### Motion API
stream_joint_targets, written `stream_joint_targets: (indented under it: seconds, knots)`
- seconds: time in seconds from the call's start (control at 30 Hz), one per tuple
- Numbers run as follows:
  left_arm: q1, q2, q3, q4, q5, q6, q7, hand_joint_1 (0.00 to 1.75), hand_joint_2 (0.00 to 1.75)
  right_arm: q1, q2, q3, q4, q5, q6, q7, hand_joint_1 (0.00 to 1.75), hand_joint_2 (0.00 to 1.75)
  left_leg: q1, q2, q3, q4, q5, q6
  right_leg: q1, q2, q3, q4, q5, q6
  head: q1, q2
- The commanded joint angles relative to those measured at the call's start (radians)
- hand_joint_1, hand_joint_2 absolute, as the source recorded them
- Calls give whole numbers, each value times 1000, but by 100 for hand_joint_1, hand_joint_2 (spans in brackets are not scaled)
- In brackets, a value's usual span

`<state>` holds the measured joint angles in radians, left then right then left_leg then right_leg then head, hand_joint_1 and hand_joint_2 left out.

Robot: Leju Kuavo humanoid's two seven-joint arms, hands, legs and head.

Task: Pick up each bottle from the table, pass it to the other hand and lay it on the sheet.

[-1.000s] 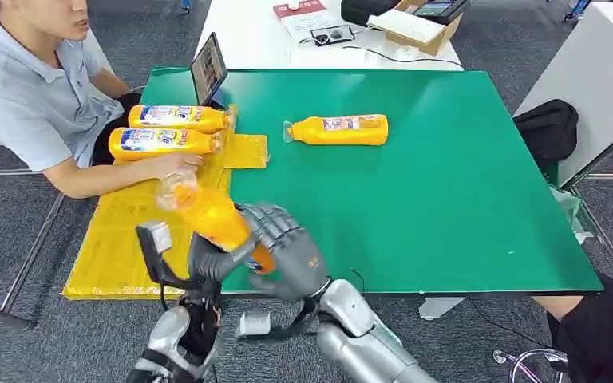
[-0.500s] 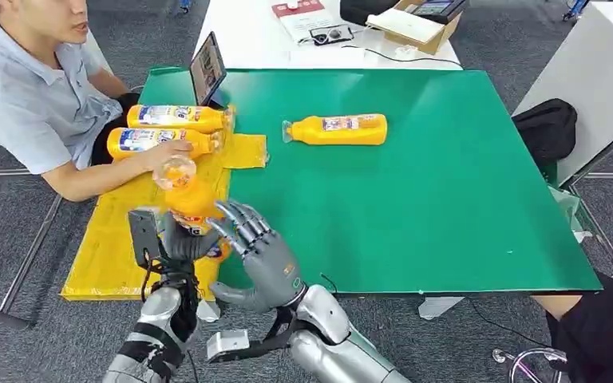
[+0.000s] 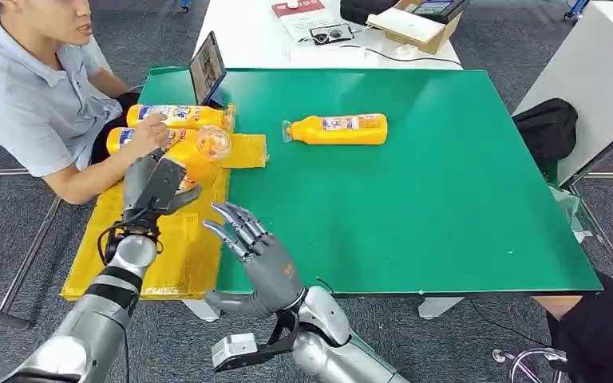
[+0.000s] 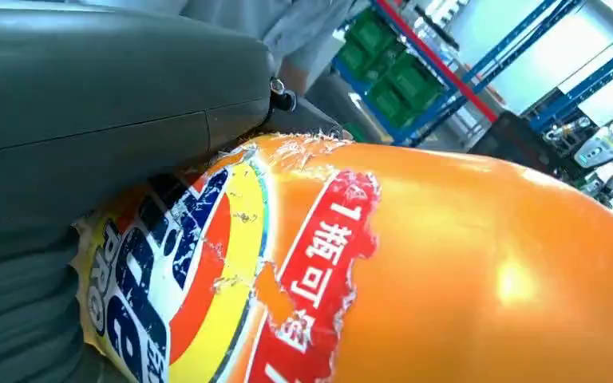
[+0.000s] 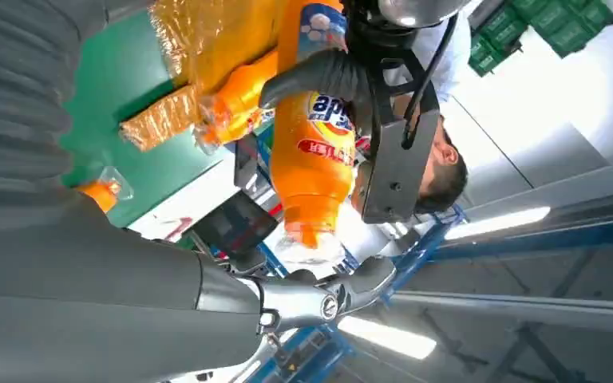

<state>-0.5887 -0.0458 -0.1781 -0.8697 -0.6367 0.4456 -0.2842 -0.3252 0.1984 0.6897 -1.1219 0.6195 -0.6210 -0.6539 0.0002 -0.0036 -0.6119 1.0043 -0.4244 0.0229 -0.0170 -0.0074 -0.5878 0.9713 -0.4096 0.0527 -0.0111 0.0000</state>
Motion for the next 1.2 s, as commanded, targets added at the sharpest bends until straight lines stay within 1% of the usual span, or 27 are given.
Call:
stream_joint_targets:
  seconds: [0.03, 0.07, 0.1, 0.17, 0.2, 0.33, 0.4, 0.47, 0.5, 0.53, 0.67, 0.7, 0.73, 0.77, 0.8, 0.83, 0.87, 0.9, 0.93, 0.97, 1.0, 1.03, 1.13, 1.2]
  knots:
    - [-197, 67, -73, 300, -216, -46, 140, 164, 175, 11, -27, -14, -58, -10, 3, -30, 0, 175, 2, -1, 4, 1, -2, -2, 2, -1, 4, 1, -2, -3, 0, 0]
    - [-218, 70, -76, 334, -243, -55, 155, 166, 175, 15, -29, -13, -70, -10, 8, -31, 0, 175, 2, -2, 3, 2, -2, -2, 2, -1, 4, 1, -2, -3, 0, 0]
    - [-233, 75, -80, 356, -257, -70, 166, 164, 175, 19, -30, -12, -78, -10, 11, -31, 0, 175, 1, -1, 1, 1, -1, -1, 1, -1, 2, 0, -1, -2, 0, 0]
    - [-279, 87, -100, 434, -327, -121, 212, 173, 175, 31, -35, -12, -105, -10, 21, -31, 0, 175, 2, -3, 2, 1, -1, -2, 2, -3, 3, 1, -2, -3, 1, 0]
    - [-294, 92, -111, 461, -355, -147, 235, 175, 175, 34, -36, -13, -111, -10, 26, -31, 0, 175, 1, -1, 1, 1, -1, -1, 1, -1, 1, 1, -1, -2, 0, 0]
    - [-315, 115, -137, 534, -425, -270, 293, 175, 175, 39, -32, -20, -94, -26, 40, -40, 0, 175, 2, 0, 4, 1, -2, -2, 2, 1, 4, 1, -2, -3, 0, 0]
    - [-311, 125, -156, 548, -462, -295, 314, 173, 175, 36, -32, -17, -80, -34, 43, -44, 0, 175, 2, 2, 5, 0, -2, -2, 2, 2, 5, 0, -2, -3, 0, 0]
    - [-304, 132, -171, 560, -487, -352, 305, 175, 175, 31, -37, -4, -70, -50, 41, -44, 0, 175, 2, 2, 7, 0, -3, -2, 3, 2, 7, 0, -3, -4, 0, 0]
    - [-298, 134, -173, 563, -491, -365, 300, 175, 175, 30, -39, -1, -68, -57, 43, -44, 0, 175, 2, 3, 5, 1, -2, -2, 2, 3, 4, 0, -2, -3, 0, 0]
    - [-292, 134, -174, 564, -494, -384, 288, 175, 175, 27, -45, 4, -62, -69, 41, -44, 0, 175, 2, 2, 6, 1, -3, -2, 3, 2, 6, 0, -3, -3, 0, 0]
    - [-274, 117, -189, 568, -512, -411, 259, 175, 175, 13, -53, 22, -43, -88, 41, -44, 0, 175, 1, 2, 3, 0, -1, -1, 1, 2, 3, 0, -1, -2, 0, 0]
    - [-270, 111, -185, 569, -506, -422, 239, 168, 175, 8, -54, 27, -36, -93, 47, -44, 0, 175, 2, 2, 6, 0, -2, -2, 2, 2, 6, 0, -2, -3, 0, 0]
    - [-263, 102, -177, 570, -494, -434, 220, 157, 175, 4, -56, 33, -29, -97, 46, -44, 0, 175, 2, 0, 3, 0, -1, -1, 2, 1, 4, -1, -1, -2, 0, 0]
    - [-261, 100, -175, 570, -493, -437, 216, 157, 175, 2, -57, 37, -27, -100, 43, -44, 0, 175, 1, 0, 2, 0, -1, -1, 1, 1, 2, -1, 0, -2, 0, 0]
    - [-257, 93, -174, 569, -489, -438, 208, 141, 175, 1, -58, 40, -23, -101, 44, -44, 0, 175, 1, 1, 3, 0, -1, -1, 1, 1, 4, -1, -1, -2, 0, 0]
    - [-251, 90, -167, 568, -480, -443, 194, 87, 175, -3, -58, 44, -14, -103, 43, -44, 0, 175, 2, 1, 5, 0, -2, -2, 2, 1, 5, -1, -1, -3, 0, 0]
    - [-249, 89, -166, 568, -479, -443, 192, 61, 175, -4, -59, 46, -13, -104, 41, -44, 0, 175, 0, 0, 4, -1, -1, -1, 0, 1, 4, -1, -1, -2, 0, 0]
    - [-244, 85, -162, 566, -473, -442, 180, 14, 175, -5, -60, 48, -8, -104, 41, -44, 0, 175, 1, 1, 6, -1, -1, -2, 1, 1, 6, -1, -1, -3, 0, 0]
    - [-234, 76, -145, 565, -450, -457, 152, 5, 175, -9, -62, 54, 3, -108, 39, -44, 0, 175, 1, 0, 5, -1, -1, -1, 1, 1, 5, -1, -1, -2, 0, 0]
    - [-234, 76, -145, 565, -450, -457, 152, 5, 175, -9, -62, 54, 3, -108, 39, -44, 0, 175, 1, 0, 6, -1, -1, -2, 1, 1, 6, -1, -1, -3, 0, 0]
    - [-227, 70, -126, 564, -425, -467, 131, 0, 175, -12, -65, 58, 8, -112, 40, -44, 0, 175, 0, 0, 5, -1, -1, -1, 1, 0, 5, -1, -1, -2, 0, 0]
    - [-221, 65, -102, 560, -392, -482, 97, 0, 175, -15, -68, 67, 9, -121, 36, -44, 0, 175, 1, 0, 7, -1, -1, -2, 1, 1, 8, -2, -1, -3, 0, 0]
    - [-209, 56, -38, 552, -286, -564, -29, 0, 175, -32, -77, 106, 18, -155, 20, -44, 0, 175, 0, 1, 6, -1, -1, -1, 1, 1, 6, -1, -1, -2, 0, 0]
    - [-209, 57, -20, 552, -253, -596, -57, 0, 175, -41, -78, 121, 27, -170, 12, -44, 0, 175, 0, 2, 7, -1, -1, -1, 1, 2, 7, -1, -1, -2, 0, 0]
